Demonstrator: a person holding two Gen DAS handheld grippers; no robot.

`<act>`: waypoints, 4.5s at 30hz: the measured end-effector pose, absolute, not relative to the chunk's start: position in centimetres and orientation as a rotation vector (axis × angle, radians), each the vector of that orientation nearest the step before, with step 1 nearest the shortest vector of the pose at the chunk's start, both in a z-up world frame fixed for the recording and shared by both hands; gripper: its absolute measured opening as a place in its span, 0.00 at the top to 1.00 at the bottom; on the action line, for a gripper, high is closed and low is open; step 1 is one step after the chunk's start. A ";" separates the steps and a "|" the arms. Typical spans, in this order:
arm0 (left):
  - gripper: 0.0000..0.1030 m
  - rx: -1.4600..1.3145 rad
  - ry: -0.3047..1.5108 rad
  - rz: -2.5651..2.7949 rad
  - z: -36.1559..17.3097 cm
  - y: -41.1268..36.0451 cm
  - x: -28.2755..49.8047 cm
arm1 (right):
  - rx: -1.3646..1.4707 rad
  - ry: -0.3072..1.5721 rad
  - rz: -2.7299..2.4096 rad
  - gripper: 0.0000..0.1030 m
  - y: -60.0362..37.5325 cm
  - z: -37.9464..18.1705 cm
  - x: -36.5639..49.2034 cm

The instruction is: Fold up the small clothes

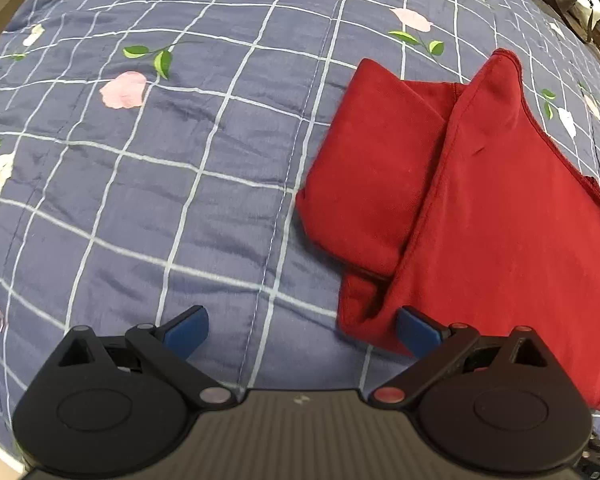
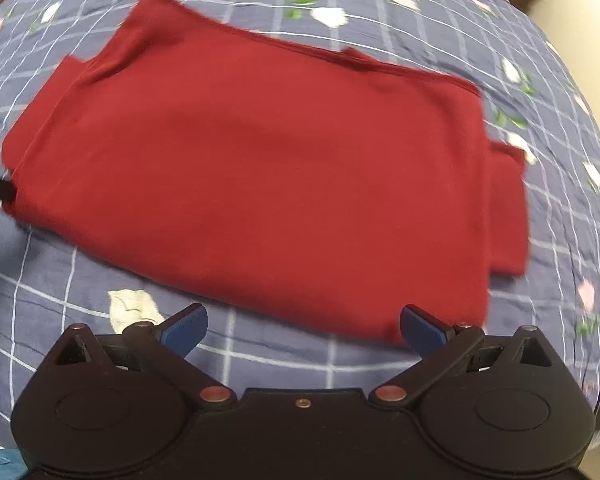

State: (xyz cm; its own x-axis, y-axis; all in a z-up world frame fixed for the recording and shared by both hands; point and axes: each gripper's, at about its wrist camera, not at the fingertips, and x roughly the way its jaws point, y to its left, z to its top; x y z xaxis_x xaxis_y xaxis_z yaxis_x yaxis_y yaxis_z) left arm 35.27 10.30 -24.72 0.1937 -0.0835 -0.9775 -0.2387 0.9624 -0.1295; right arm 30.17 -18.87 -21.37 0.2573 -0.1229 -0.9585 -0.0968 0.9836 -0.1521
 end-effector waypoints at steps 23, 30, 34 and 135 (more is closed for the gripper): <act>0.03 -0.294 1.361 -0.023 -26.3 9.6 40.6 | -0.154 1.453 -0.085 0.01 -17.8 -25.2 26.9; 0.09 -0.332 1.368 -0.040 -26.2 9.4 41.1 | -0.106 1.461 -0.140 0.01 -18.4 -25.3 25.2; 0.15 -0.335 1.371 -0.043 -26.2 9.4 41.3 | -0.082 1.381 -0.175 0.01 -18.8 -23.7 25.2; 0.04 -0.114 1.185 -0.076 -15.4 -16.8 31.8 | -0.045 1.249 -0.016 0.01 -41.4 -19.1 27.8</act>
